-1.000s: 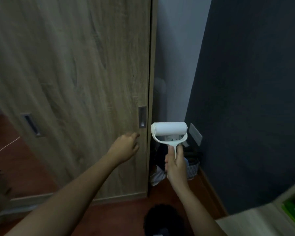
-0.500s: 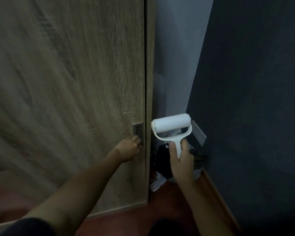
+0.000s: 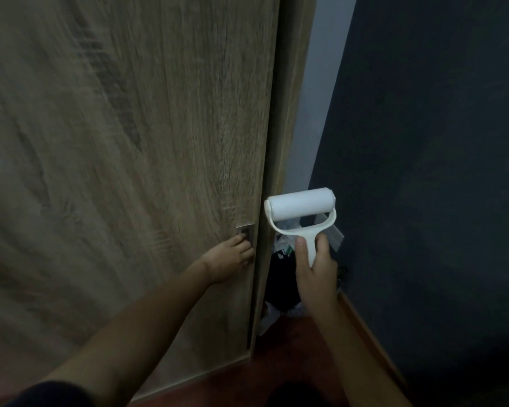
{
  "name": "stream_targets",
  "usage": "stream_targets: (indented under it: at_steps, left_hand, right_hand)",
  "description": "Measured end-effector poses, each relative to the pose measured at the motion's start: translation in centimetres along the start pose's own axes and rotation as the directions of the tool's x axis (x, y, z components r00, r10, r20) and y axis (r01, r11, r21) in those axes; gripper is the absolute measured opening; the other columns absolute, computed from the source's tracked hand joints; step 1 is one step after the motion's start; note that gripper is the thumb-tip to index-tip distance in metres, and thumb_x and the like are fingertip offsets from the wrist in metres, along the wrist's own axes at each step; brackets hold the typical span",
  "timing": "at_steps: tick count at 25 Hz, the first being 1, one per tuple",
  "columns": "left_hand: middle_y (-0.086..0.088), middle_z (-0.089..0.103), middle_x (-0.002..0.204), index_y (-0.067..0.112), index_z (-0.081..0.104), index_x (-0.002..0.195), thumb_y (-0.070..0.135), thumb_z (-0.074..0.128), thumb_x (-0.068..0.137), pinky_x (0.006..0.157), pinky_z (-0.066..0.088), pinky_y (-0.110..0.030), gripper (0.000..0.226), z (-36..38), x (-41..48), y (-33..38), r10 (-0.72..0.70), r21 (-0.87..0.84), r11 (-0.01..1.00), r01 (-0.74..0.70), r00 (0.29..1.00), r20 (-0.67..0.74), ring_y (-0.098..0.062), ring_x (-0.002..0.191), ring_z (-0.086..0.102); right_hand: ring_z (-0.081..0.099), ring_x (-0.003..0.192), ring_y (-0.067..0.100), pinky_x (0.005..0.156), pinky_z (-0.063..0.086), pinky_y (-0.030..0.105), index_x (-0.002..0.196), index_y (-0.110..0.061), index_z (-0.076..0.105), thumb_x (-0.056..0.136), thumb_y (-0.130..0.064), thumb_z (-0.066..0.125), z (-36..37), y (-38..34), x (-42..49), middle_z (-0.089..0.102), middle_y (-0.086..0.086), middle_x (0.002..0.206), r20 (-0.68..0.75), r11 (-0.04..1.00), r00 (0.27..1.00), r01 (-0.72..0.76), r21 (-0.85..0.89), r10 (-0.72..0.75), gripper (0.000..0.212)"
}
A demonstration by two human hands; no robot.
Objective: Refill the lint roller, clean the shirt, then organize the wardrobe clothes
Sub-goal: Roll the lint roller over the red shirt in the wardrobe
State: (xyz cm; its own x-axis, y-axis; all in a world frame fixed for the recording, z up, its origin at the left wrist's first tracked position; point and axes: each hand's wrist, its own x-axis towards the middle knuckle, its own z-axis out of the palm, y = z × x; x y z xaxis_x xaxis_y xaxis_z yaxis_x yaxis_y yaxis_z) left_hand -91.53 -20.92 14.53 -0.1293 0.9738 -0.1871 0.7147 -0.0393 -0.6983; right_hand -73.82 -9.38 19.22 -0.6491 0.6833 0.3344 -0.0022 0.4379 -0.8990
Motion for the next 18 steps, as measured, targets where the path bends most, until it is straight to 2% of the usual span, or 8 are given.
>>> stream_targets:
  at_steps: [3,5,7,11,13,15,16,18]
  left_hand:
    - [-0.005,0.058,0.125,0.012,0.059,0.124,0.027,0.050,0.090,0.110,0.031,-0.041,0.038,0.6,-2.6,0.5,-0.010,0.019,1.000,0.009,0.999,0.043,-0.023,0.115,0.052]
    - [-0.014,0.045,0.138,0.002,0.044,0.135,0.018,0.037,0.096,0.112,0.025,-0.045,0.043,1.2,-4.4,0.6,-0.027,0.027,0.999,0.027,0.999,0.030,-0.031,0.123,0.042]
    - [-0.017,0.043,0.138,0.000,0.044,0.133,0.015,0.041,0.095,0.106,0.032,-0.045,0.041,1.4,-6.9,0.2,-0.046,0.033,0.998,0.045,0.999,0.020,-0.032,0.121,0.042]
    - [-0.014,0.051,0.133,0.006,0.056,0.124,0.020,0.042,0.095,0.092,0.041,-0.038,0.036,2.4,-13.2,-0.8,-0.062,0.025,0.998,0.059,0.990,0.131,-0.029,0.114,0.048]
    - [-0.008,0.064,0.117,0.014,0.070,0.106,0.021,0.039,0.091,0.081,0.046,-0.034,0.036,3.0,-16.6,-1.2,-0.019,0.010,1.000,0.018,0.985,0.174,-0.024,0.104,0.058]
    - [-0.001,0.072,0.090,0.022,0.078,0.075,0.022,0.032,0.080,0.066,0.048,-0.028,0.046,3.2,-20.2,-1.7,-0.082,-0.030,0.995,0.091,0.973,0.216,-0.018,0.082,0.064]
    - [0.000,0.072,0.087,0.022,0.078,0.071,0.021,0.031,0.079,0.065,0.047,-0.028,0.047,3.4,-21.7,-1.9,-0.113,-0.006,0.993,0.117,0.968,0.225,-0.018,0.080,0.064]
    - [-0.010,0.064,0.113,0.015,0.073,0.098,0.016,0.033,0.090,0.082,0.044,-0.036,0.041,4.2,-24.4,-2.1,-0.099,0.020,0.995,0.097,0.957,0.271,-0.027,0.105,0.056]
  right_hand:
    - [0.058,0.065,-0.003,0.052,0.040,0.006,0.095,-0.015,0.050,0.094,-0.028,0.048,1.4,-1.7,-1.3,0.060,-0.006,0.071,-0.020,1.000,1.000,0.000,-0.002,0.000,0.014]
    - [0.059,0.069,-0.001,0.055,0.041,0.007,0.099,-0.015,0.050,0.094,-0.032,0.048,2.7,-2.9,-2.4,0.062,-0.003,0.076,-0.022,1.000,1.000,0.013,0.025,-0.013,0.017]
    - [0.060,0.074,0.000,0.058,0.041,0.006,0.103,-0.017,0.050,0.093,-0.033,0.048,4.0,-4.3,-3.5,0.063,-0.004,0.081,-0.005,0.998,1.000,0.029,0.050,-0.029,0.019]
    - [0.059,0.080,-0.007,0.061,0.041,0.003,0.106,-0.019,0.048,0.093,-0.033,0.048,7.5,-7.2,-5.7,0.062,-0.010,0.088,0.033,0.993,0.997,0.067,0.093,-0.070,0.019]
    - [0.056,0.076,-0.014,0.061,0.041,0.002,0.106,-0.016,0.048,0.093,-0.030,0.048,9.4,-8.6,-6.9,0.058,-0.014,0.081,0.051,0.990,0.995,0.085,0.110,-0.091,0.018]
    - [0.057,0.071,-0.014,0.058,0.042,0.004,0.105,-0.013,0.047,0.093,-0.028,0.048,11.4,-9.8,-8.0,0.058,-0.014,0.076,0.079,0.986,0.992,0.088,0.142,-0.100,0.019]
    - [0.057,0.068,-0.011,0.058,0.042,0.007,0.104,-0.013,0.047,0.093,-0.030,0.048,12.3,-10.3,-8.4,0.059,-0.013,0.074,0.089,0.984,0.991,0.086,0.154,-0.101,0.020]
    - [0.060,0.069,-0.002,0.063,0.047,0.020,0.105,-0.015,0.047,0.092,-0.035,0.048,13.7,-10.8,-9.1,0.061,-0.009,0.075,0.103,0.982,0.990,0.080,0.172,-0.099,0.024]
